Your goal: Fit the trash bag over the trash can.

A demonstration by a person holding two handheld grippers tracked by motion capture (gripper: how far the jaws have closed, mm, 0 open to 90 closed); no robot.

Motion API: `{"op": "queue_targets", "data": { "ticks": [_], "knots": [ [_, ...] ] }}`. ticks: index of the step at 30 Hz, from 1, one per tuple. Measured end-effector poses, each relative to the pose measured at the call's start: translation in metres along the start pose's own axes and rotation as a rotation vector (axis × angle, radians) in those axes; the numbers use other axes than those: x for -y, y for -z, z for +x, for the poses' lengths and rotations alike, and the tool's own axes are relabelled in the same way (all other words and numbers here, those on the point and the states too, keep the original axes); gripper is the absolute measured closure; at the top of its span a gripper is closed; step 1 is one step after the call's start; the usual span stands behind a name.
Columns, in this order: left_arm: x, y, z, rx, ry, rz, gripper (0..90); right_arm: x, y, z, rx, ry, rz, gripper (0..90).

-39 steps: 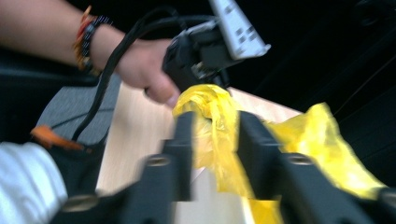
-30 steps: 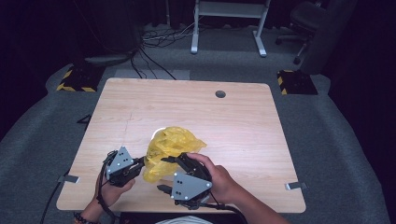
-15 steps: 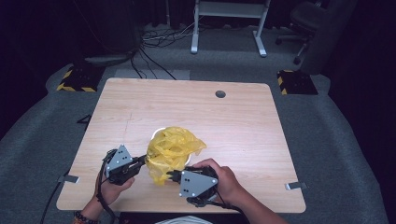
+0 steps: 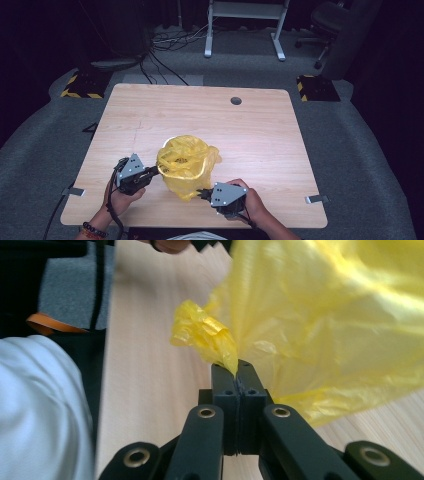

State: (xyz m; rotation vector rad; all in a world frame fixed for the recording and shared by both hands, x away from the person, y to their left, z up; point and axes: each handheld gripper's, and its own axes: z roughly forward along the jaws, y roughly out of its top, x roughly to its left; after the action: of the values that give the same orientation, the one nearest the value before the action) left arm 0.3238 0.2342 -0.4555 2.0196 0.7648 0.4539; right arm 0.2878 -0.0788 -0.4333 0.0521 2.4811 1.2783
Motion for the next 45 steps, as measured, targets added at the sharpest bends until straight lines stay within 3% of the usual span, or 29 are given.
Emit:
{"op": "queue_targets", "data": {
  "ticks": [5,11,17,21,22,23,25,27,29,33,37,38,42,45],
  "knots": [
    [0.004,-0.014,0.008,0.025,0.023,0.028,90.0,0.020,-0.010,-0.011,0.007,-0.049,0.009,90.0],
    [0.003,-0.022,0.014,0.045,0.003,0.029,88.1,0.028,-0.019,-0.020,0.012,-0.075,0.011,89.2],
    [0.007,-0.004,0.018,0.018,-0.023,-0.025,66.5,0.027,-0.005,-0.021,-0.008,-0.079,-0.012,85.0],
    [0.012,0.013,0.022,0.025,-0.006,-0.049,47.1,0.023,0.006,-0.021,0.005,-0.090,-0.031,74.7],
    [0.012,0.017,0.024,0.006,-0.024,-0.049,43.1,0.022,0.008,-0.021,0.007,-0.093,-0.029,74.5],
    [0.014,0.021,0.024,0.007,-0.015,-0.055,39.1,0.022,0.011,-0.021,0.009,-0.091,-0.028,72.7],
    [0.015,0.028,0.026,0.031,0.001,-0.066,31.5,0.023,0.016,-0.019,0.016,-0.091,-0.025,63.1],
    [0.015,0.036,0.026,0.028,-0.014,-0.068,27.3,0.024,0.023,-0.019,0.028,-0.113,-0.036,54.6],
    [0.015,0.044,0.026,0.041,-0.013,-0.084,25.9,0.027,0.033,-0.020,0.033,-0.137,-0.058,49.6],
    [0.008,0.051,0.026,0.027,-0.010,-0.106,25.3,0.028,0.051,-0.026,0.049,-0.196,-0.098,47.6],
    [-0.011,0.052,0.027,0.030,-0.043,-0.146,31.5,0.018,0.065,-0.042,0.120,-0.217,-0.141,48.3],
    [-0.017,0.051,0.027,0.019,-0.049,-0.154,32.1,0.014,0.066,-0.047,0.133,-0.218,-0.150,49.1],
    [-0.034,0.045,0.030,0.050,-0.063,-0.196,39.2,0.004,0.061,-0.066,0.156,-0.229,-0.173,50.1],
    [-0.042,0.041,0.032,0.082,-0.081,-0.217,45.6,-0.001,0.052,-0.075,0.137,-0.252,-0.181,49.2]
  ]
}}
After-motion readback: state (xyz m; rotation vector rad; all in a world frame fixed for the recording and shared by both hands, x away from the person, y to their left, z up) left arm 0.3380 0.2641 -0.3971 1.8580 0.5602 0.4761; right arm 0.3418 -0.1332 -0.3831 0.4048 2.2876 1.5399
